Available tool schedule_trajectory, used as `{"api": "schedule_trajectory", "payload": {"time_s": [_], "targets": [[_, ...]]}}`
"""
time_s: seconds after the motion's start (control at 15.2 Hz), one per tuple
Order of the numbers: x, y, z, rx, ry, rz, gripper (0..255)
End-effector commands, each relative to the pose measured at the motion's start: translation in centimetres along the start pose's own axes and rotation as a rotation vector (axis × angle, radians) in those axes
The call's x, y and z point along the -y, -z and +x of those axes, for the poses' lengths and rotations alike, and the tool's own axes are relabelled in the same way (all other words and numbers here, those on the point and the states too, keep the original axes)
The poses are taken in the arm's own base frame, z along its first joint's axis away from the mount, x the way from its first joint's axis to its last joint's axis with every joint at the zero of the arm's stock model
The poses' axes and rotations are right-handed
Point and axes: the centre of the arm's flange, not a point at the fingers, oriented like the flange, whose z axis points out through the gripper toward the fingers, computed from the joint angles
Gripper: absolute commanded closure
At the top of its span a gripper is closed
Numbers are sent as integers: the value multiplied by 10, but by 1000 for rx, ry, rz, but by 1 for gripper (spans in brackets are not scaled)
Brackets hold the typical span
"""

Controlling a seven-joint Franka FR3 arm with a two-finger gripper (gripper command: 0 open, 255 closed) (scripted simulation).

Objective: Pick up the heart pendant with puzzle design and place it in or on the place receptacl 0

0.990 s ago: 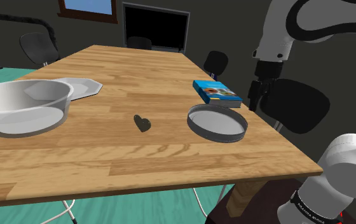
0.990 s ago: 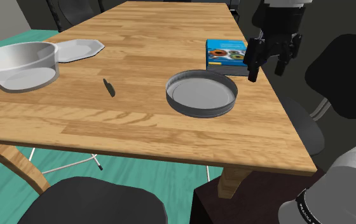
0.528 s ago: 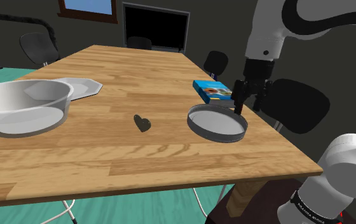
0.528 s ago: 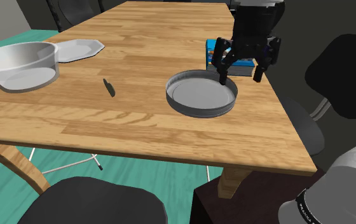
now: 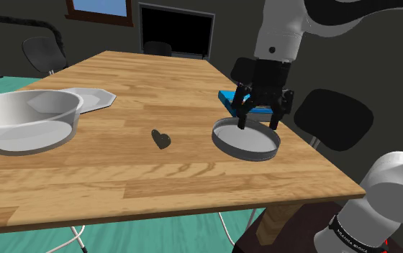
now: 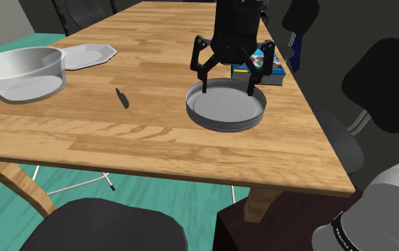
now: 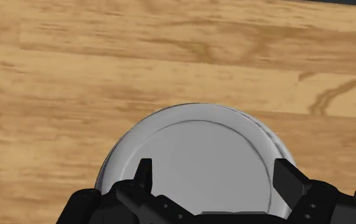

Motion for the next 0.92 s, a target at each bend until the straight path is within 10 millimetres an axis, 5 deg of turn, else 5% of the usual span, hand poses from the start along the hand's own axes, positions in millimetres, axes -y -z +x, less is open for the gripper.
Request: {"api": "schedule_trajectory", "payload": {"time_s": [0.0, 0.86], "targets": [[25, -1, -5, 4, -68, 12, 0], [183, 13, 11, 17, -471, 85, 0]]}}
